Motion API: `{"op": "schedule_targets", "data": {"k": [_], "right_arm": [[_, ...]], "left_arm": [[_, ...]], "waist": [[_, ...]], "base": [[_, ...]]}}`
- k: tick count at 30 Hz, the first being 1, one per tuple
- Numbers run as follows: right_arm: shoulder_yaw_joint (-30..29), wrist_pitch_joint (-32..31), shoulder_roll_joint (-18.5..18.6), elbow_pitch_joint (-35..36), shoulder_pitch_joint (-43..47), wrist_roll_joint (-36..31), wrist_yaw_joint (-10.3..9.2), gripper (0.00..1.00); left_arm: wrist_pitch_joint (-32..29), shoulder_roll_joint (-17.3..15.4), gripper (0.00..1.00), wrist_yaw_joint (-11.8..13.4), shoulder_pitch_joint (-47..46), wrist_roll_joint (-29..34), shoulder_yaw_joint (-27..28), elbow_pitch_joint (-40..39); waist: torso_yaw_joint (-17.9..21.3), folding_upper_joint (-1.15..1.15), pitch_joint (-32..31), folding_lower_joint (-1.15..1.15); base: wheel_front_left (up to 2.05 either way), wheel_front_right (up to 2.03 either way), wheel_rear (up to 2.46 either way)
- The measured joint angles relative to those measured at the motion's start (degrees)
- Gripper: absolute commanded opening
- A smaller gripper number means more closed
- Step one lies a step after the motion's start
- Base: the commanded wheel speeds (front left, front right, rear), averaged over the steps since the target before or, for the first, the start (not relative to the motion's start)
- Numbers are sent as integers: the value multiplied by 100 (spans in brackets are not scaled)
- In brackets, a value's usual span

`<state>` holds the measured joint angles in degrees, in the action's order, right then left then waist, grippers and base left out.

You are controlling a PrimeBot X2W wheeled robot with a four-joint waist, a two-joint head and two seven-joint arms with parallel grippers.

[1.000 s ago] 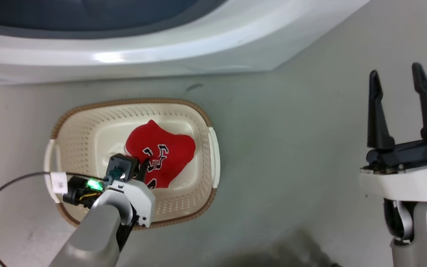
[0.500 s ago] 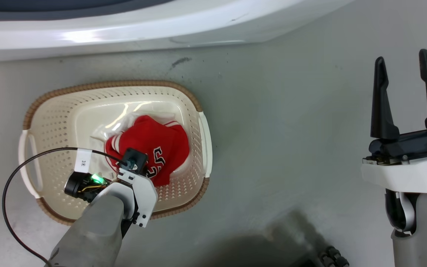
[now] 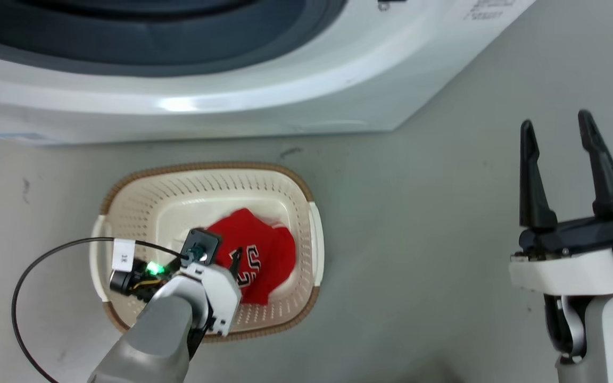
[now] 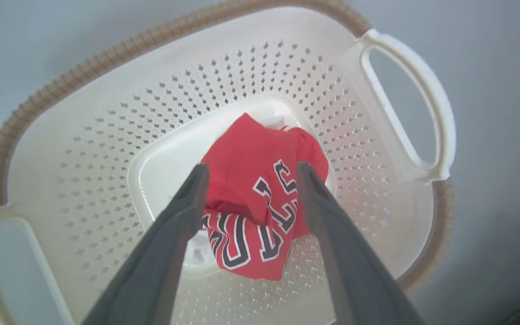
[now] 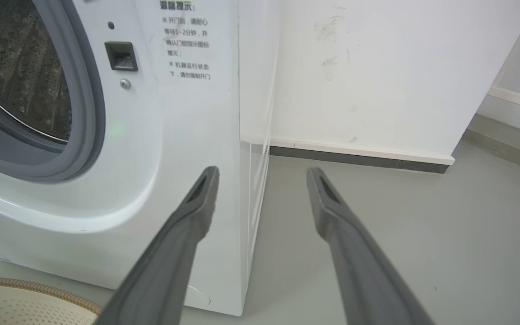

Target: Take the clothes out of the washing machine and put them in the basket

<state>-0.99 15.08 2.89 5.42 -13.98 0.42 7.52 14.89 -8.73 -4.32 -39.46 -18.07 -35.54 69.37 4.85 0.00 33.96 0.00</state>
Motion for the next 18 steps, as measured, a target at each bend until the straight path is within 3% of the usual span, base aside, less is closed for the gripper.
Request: {"op": "schedule_targets", "data": {"k": [9,18], "right_arm": [[-26,0,0,-121,470,-44,0,100],[-35,0,0,-170,805,-52,0,100]], "left_arm": [[18,-261,100,497,996,108,679,-2224],[18,-253,100,854,1936,424,1701,-4295]], "waist": [[-216,0,-904,0],[-339,0,-1552,1]], "base": [[0,0,0],[0,0,0]]}}
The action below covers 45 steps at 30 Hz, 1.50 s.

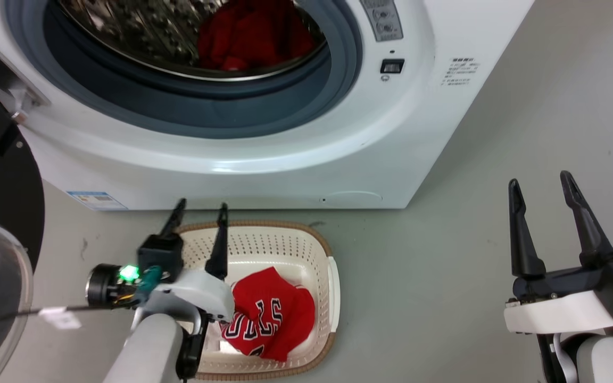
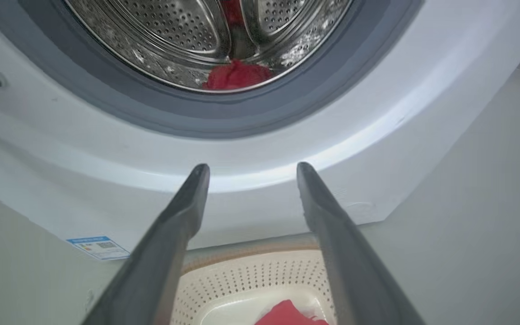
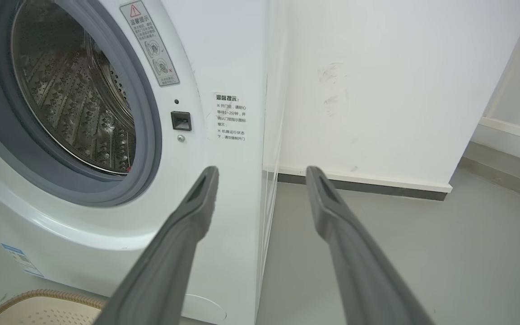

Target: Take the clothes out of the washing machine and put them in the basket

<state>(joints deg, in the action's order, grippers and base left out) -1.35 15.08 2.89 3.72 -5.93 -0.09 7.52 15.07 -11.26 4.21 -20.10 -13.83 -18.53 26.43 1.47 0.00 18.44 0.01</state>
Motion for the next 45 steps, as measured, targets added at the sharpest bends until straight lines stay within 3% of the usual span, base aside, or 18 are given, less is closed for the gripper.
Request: {"op": "schedule_targets", "data": {"k": [12,20,29,36,45], "right_arm": [[44,0,0,-40,188,22,0,100],[-2,0,1,-59,346,94,0,100],[90,0,2,8,201,134,-1,100],[204,0,2,122,-209,208,-1,100],[316,0,3,293,-650,426,-1,100]], "left_arm": [[0,471,100,65,849,592,1314,-2161],[0,668,100,-27,1014,724,1846,-2493],[0,543,100,-459,-97,931,1896,-1380],[-45,54,100,-742,-1812,1283,1628,160],[-746,-465,100,-982,-3916,1499,1333,1887]], "waist": [[69,0,-462,0],[204,0,-661,0],[339,0,-430,0],[512,0,109,-1],[845,0,950,-2]], "base": [[0,0,0],[0,0,0],[0,0,0],[0,0,0],[0,0,0]]}}
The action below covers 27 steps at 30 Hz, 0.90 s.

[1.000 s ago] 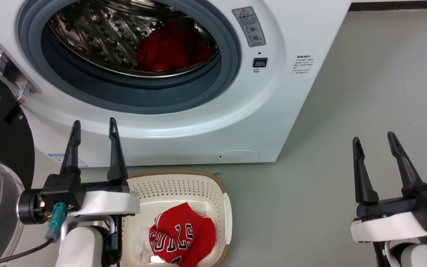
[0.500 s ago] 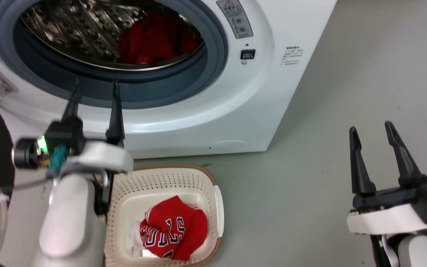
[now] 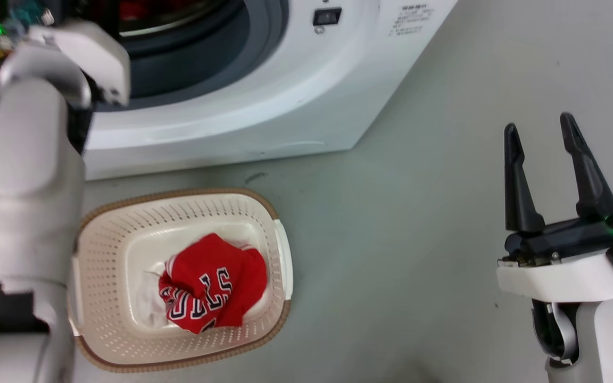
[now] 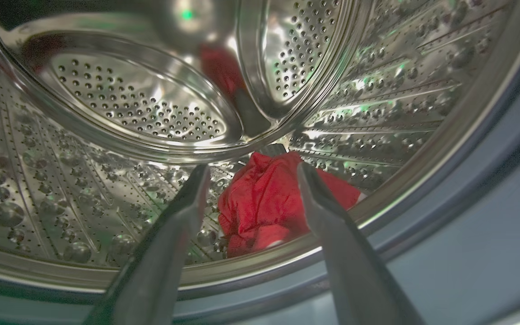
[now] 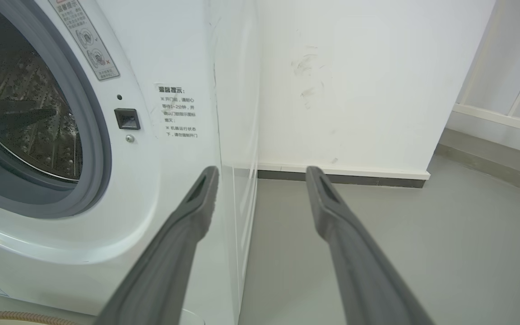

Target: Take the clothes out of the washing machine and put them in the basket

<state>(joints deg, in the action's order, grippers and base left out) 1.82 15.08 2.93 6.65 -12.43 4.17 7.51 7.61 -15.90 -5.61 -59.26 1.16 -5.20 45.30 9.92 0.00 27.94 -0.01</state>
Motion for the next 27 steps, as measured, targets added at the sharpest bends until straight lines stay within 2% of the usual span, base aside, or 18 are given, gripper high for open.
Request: {"op": "schedule_targets", "data": {"k": [4,8,13,16,22,27], "right_arm": [[37,1,-1,96,-190,79,1,100],[36,0,1,197,-321,151,0,100],[74,0,1,316,-487,269,1,100],[85,0,1,399,-534,308,1,100],[123,1,0,580,-646,432,1,100],[125,0,0,695,-652,508,1,100]], "left_arm": [[-325,-210,100,-80,-895,71,-164,619],[-797,-271,100,-130,-1537,109,-301,1124],[-1354,-564,100,-146,-2358,114,-423,1607],[-1846,-579,100,-172,-2744,-4,-449,1905],[-2572,-715,100,-178,-3451,-156,-638,2214],[-2882,-821,100,-178,-3777,-276,-766,2361]], "waist": [[141,0,397,0],[255,0,789,-1],[395,0,1247,-1],[480,0,1486,-1],[639,0,1897,0],[764,0,2151,0]], "base": [[0,0,0],[0,0,0],[0,0,0],[0,0,0],[0,0,0],[0,0,0]]}}
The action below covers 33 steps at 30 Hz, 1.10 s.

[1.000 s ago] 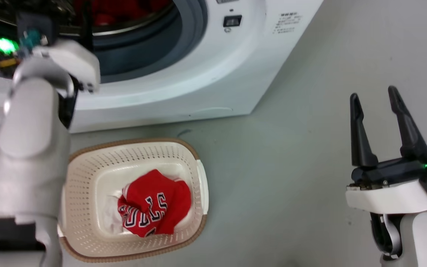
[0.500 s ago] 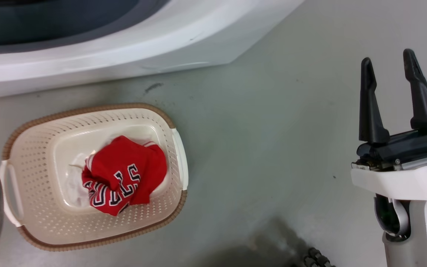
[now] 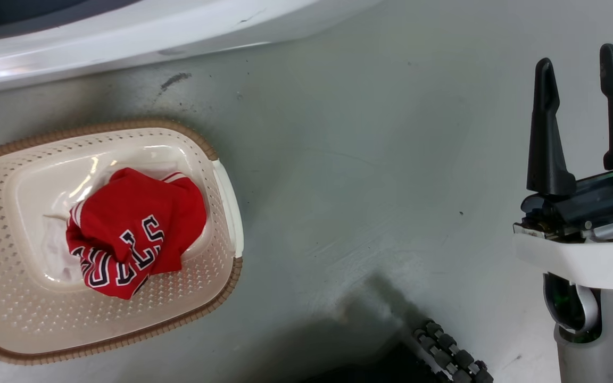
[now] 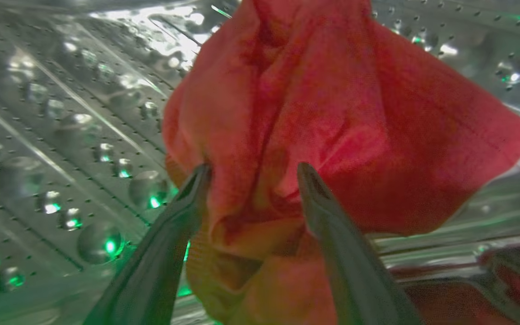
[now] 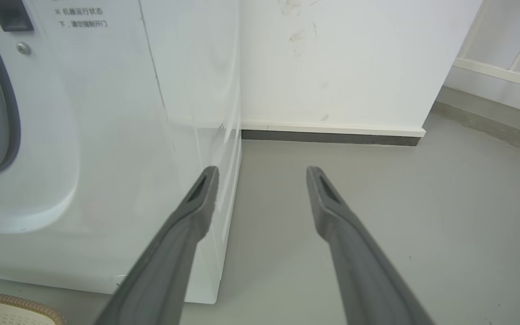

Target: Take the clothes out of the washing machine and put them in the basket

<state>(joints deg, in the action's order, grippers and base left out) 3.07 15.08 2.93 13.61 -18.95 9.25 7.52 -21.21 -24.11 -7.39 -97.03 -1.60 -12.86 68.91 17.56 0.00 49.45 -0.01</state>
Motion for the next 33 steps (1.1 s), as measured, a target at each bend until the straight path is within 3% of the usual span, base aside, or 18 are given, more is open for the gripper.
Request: {"op": "schedule_targets", "data": {"k": [12,14,23,33], "right_arm": [[10,0,0,56,-32,80,0,100],[-5,0,0,57,-46,80,0,100],[-15,0,0,57,-65,75,0,100],[-44,0,0,1,-29,-101,0,100]], "left_arm": [[-69,-91,100,2,-215,-158,-181,136],[-90,-88,0,5,-233,-170,-227,151],[333,-93,0,4,-202,-323,-318,187],[1585,129,0,0,258,-560,-292,174]], "waist": [[54,0,199,1],[49,0,209,1],[17,0,154,1],[-161,0,-247,1]], "base": [[0,0,0],[0,0,0],[0,0,0],[0,0,0]]}}
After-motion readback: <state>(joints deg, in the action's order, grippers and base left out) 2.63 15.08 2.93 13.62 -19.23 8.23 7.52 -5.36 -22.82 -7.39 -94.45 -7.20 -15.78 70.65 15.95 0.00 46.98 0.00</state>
